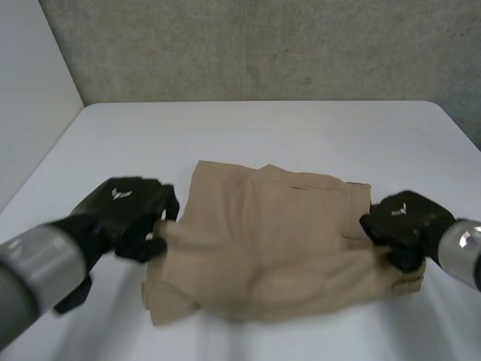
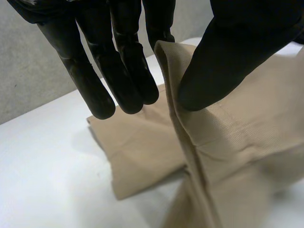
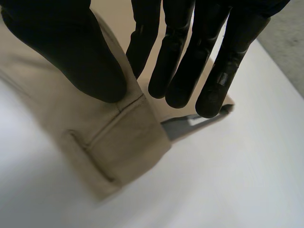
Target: Fold the shorts.
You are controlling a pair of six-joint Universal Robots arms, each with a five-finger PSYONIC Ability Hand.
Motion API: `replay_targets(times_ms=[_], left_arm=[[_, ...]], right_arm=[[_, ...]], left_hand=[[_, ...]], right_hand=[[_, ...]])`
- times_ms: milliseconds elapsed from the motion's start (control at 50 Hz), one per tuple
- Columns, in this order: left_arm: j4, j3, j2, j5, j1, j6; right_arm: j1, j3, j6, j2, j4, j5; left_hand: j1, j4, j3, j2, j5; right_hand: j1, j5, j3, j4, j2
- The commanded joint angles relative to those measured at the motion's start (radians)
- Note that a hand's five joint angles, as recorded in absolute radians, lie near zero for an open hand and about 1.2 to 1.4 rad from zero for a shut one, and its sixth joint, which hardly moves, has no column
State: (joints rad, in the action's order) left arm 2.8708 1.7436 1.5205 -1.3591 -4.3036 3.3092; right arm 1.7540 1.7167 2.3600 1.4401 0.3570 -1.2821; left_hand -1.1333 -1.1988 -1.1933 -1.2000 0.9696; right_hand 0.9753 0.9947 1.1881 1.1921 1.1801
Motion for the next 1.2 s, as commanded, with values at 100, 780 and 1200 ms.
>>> replay_targets(times_ms=[100, 780, 1200], left_arm=[[0.059, -0.548, 0.575, -0.156, 0.013, 0.029], [0.383, -1.265, 1.277, -0.179, 0.032, 0.251], [0.63, -0.851, 0.998, -0.106, 0.091, 0.26]], right_arm=[[0.085, -0.282, 0.091, -0.314, -0.239, -0.123], [0.136, -0.723, -0.041, -0.845, -0.633, -0.226], [0.078, -0.638, 0.306, -0.635, -0.535, -0.053]], left_hand=[[-0.263, -0.197, -0.203, -0.196, 0.252], [-0.263, -0.197, -0.203, -0.196, 0.252], [0.932, 0.997, 0.992, 0.998, -0.942]], right_hand=[[0.421, 0.227, 0.208, 0.204, 0.216], [0.421, 0.227, 0.208, 0.204, 0.216], [-0.801, -0.995, -1.014, -1.018, -1.006]])
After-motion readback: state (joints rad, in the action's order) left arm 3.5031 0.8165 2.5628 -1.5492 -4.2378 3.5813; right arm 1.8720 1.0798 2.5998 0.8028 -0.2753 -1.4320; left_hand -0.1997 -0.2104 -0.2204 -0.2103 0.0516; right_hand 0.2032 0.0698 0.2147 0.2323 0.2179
